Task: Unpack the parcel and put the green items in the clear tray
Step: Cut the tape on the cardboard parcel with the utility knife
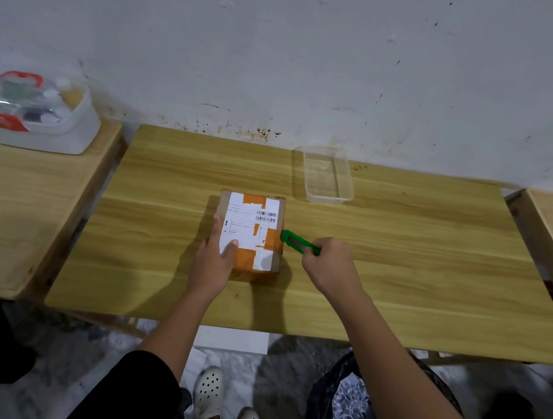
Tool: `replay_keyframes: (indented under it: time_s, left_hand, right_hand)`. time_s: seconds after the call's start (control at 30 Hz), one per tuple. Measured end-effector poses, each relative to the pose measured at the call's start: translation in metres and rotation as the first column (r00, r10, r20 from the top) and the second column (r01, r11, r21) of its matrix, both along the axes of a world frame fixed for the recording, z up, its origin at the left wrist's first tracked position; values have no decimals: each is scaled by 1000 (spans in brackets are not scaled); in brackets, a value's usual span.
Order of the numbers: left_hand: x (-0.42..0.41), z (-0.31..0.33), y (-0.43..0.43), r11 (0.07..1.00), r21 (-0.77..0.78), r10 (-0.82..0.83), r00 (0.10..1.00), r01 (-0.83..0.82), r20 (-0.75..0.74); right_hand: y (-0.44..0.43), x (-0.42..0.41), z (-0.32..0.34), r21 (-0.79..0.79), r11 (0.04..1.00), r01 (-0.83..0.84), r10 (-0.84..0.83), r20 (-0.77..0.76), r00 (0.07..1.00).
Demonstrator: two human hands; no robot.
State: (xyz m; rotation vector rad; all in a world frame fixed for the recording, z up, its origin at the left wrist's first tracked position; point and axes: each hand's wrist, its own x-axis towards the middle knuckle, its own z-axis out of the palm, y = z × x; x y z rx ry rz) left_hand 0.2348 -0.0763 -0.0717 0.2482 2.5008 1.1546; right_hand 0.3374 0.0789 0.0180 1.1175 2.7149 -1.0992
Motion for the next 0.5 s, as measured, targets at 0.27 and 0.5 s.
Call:
replay_keyframes:
  time_s: [0.27, 0.5]
  left_hand:
    - [1, 4, 3, 998, -58, 28, 1000, -28, -7]
    - [3, 7, 4, 997, -54, 50, 999, -50, -2]
  right_hand:
    - [-9, 11, -2, 23, 1000, -6, 7, -31, 999]
    - [-13, 13, 1, 13, 1000, -6, 6, -7, 1000]
